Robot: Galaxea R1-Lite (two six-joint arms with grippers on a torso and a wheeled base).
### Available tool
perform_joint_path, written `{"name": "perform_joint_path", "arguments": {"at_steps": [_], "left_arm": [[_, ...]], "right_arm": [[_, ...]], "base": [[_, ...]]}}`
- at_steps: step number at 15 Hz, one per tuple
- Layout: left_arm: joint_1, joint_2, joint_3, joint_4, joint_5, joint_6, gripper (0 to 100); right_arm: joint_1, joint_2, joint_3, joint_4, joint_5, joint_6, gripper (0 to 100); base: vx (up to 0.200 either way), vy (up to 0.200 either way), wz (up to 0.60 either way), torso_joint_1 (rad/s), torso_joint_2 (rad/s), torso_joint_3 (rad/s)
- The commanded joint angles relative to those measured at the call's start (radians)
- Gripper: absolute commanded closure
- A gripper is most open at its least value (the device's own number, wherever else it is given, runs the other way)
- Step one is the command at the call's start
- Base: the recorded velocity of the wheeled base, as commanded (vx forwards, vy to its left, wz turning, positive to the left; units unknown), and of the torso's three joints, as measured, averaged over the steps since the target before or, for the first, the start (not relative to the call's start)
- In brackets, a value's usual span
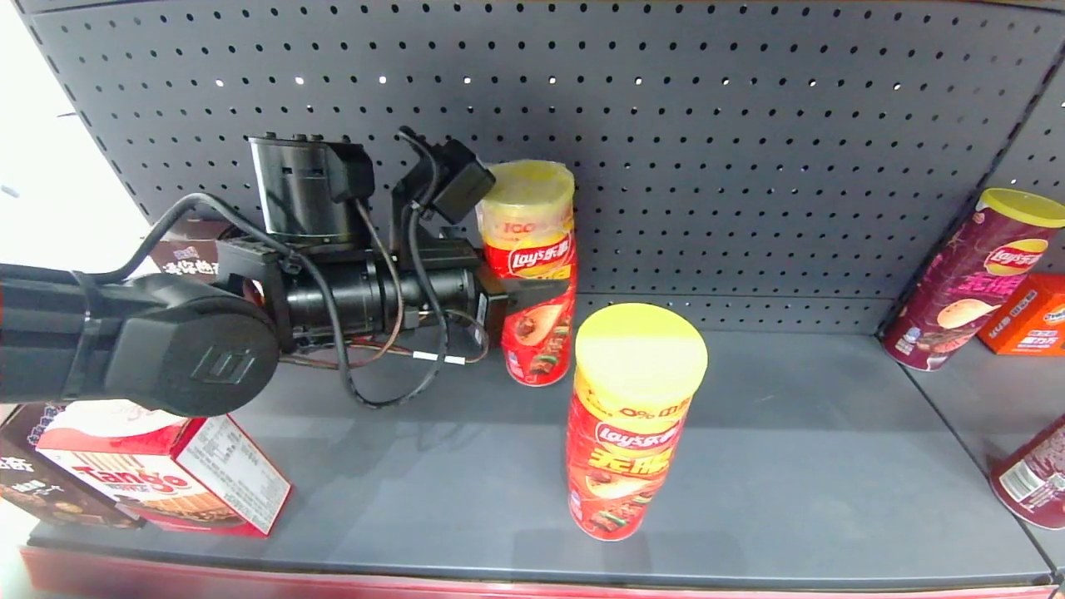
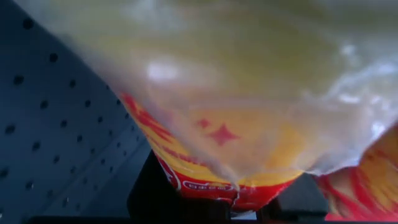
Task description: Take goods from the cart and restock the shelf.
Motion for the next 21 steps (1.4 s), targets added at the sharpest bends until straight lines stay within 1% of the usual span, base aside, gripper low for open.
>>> {"name": "perform_joint_path", "arguments": {"at_steps": [1, 2, 3, 8, 12, 14, 21], "left_arm": [[-0.005, 0.059, -0.048, 0.019, -0.001, 0.019, 100], [-0.008, 0.078, -0.067, 0.034, -0.003, 0.044, 100], [-0.011, 0.09, -0.079, 0.034, -0.004, 0.049, 100], [-0.037, 0.139, -0.133, 0.034, -0.003, 0.05, 100], [-0.062, 0.167, -0.156, 0.025, -0.001, 0.049, 100], [-0.065, 0.174, -0.173, 0.025, -0.001, 0.049, 100], [-0.071, 0.193, -0.17, 0.02, 0.0, 0.053, 100]], "right_arm": [[0.0, 0.002, 0.0, 0.0, 0.001, 0.0, 0], [0.002, 0.002, 0.0, 0.0, 0.001, 0.0, 0], [0.0, 0.002, 0.0, 0.0, -0.001, 0.0, 0], [0.0, 0.002, 0.0, 0.0, 0.001, 0.0, 0], [0.0, 0.002, 0.0, 0.0, 0.001, 0.0, 0], [0.0, 0.002, 0.0, 0.0, 0.001, 0.0, 0], [0.0, 0.002, 0.0, 0.0, -0.001, 0.0, 0]], "base": [[0.0, 0.0, 0.0, 0.0, 0.0, 0.0], [0.0, 0.0, 0.0, 0.0, 0.0, 0.0], [0.0, 0.0, 0.0, 0.0, 0.0, 0.0], [0.0, 0.0, 0.0, 0.0, 0.0, 0.0], [0.0, 0.0, 0.0, 0.0, 0.0, 0.0], [0.0, 0.0, 0.0, 0.0, 0.0, 0.0], [0.0, 0.0, 0.0, 0.0, 0.0, 0.0]]}}
